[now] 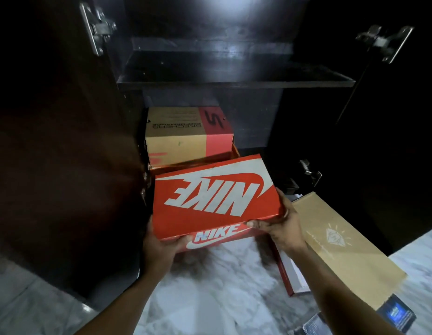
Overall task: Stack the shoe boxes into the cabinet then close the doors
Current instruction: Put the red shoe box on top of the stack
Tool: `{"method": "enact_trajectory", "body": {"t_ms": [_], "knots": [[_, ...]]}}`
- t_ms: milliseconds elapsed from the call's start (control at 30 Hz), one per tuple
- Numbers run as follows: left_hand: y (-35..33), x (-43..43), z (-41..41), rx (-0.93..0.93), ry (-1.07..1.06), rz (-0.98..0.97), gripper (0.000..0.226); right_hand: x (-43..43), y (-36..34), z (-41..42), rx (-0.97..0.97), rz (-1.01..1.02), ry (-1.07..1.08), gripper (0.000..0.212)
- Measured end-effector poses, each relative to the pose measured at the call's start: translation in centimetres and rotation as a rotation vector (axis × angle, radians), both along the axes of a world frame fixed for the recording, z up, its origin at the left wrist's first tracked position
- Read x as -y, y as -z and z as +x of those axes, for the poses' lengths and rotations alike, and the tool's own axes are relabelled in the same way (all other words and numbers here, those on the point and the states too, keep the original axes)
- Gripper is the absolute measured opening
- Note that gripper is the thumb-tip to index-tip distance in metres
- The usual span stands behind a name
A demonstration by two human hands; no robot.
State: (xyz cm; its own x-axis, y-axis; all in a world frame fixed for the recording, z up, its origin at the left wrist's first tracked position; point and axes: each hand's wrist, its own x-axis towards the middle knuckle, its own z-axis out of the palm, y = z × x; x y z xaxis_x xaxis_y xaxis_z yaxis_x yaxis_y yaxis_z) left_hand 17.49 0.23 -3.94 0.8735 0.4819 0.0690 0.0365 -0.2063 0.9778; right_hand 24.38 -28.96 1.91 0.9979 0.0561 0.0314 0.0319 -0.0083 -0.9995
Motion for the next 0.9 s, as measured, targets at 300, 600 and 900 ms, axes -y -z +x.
{"method": "enact_trajectory", "body": {"t_ms": [300,600,900], "knots": [[-9.6,0.9,4.3,0.197,0.036,-0.037,0.102,0.8,-8.7,0.8,0.246,0.011,0.158,0.086],[-14.4,-1.0,9.3,0.208,-0.015,0.112,0.126,-1.4,-10.3,7.3,0.291,-0.015,0.077,0.082],[-15.2,-2.5,14.8,0.243,-0.153,0.088,0.108,-4.7,-10.8,13.9,0.290,0.015,0.114,0.081]]}}
